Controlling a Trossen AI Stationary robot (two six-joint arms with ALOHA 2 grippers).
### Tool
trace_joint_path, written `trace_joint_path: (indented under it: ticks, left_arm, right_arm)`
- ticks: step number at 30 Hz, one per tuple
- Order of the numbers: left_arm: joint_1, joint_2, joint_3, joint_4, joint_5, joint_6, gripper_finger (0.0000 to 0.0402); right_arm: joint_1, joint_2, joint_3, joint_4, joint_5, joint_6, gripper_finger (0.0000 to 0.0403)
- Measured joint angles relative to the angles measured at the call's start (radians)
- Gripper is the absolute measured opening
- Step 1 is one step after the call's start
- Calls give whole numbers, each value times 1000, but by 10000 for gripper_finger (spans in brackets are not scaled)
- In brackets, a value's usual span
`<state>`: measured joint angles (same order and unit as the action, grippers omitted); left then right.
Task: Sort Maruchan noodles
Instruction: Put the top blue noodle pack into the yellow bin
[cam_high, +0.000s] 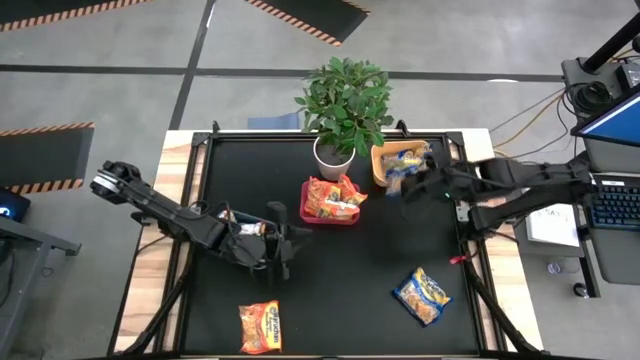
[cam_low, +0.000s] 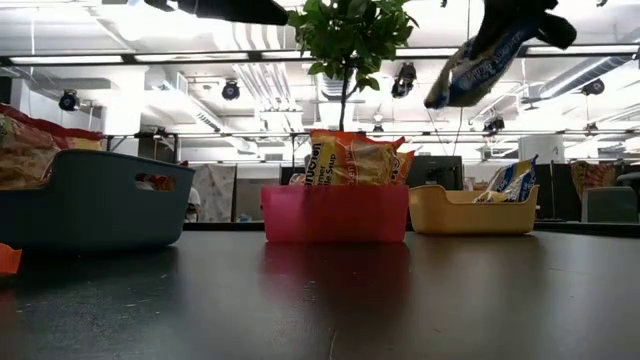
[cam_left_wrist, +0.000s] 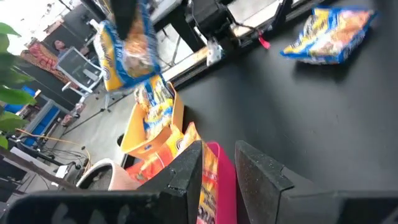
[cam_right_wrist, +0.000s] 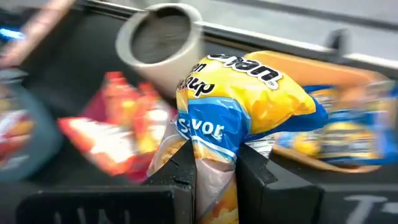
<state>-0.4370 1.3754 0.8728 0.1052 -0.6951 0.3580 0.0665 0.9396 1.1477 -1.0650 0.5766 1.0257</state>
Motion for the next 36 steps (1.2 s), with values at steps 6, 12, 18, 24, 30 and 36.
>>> trace_joint_path:
  ticks: [6, 12, 18, 24, 30, 36]
  left_arm:
    - [0, -2, -4, -1, -3, 3, 80]
    - [0, -2, -4, -4, -4, 10, 80]
    - [0, -2, -4, -4, -4, 11, 80]
    - [0, -2, -4, -5, -4, 11, 80]
    - [0, -2, -4, -5, -4, 11, 80]
    - [0, -2, -4, -5, -5, 11, 80]
  right_arm:
    - [-185, 127, 112, -164, -17, -110, 54]
    - [-338, 256, 140, -159, -60, -248, 54]
    - [-427, 381, 140, -144, -88, -331, 54]
    - [-440, 483, 140, -72, -90, -373, 54]
    - [-440, 559, 140, -33, -86, -376, 54]
    - [-440, 620, 140, 7, -52, -384, 54]
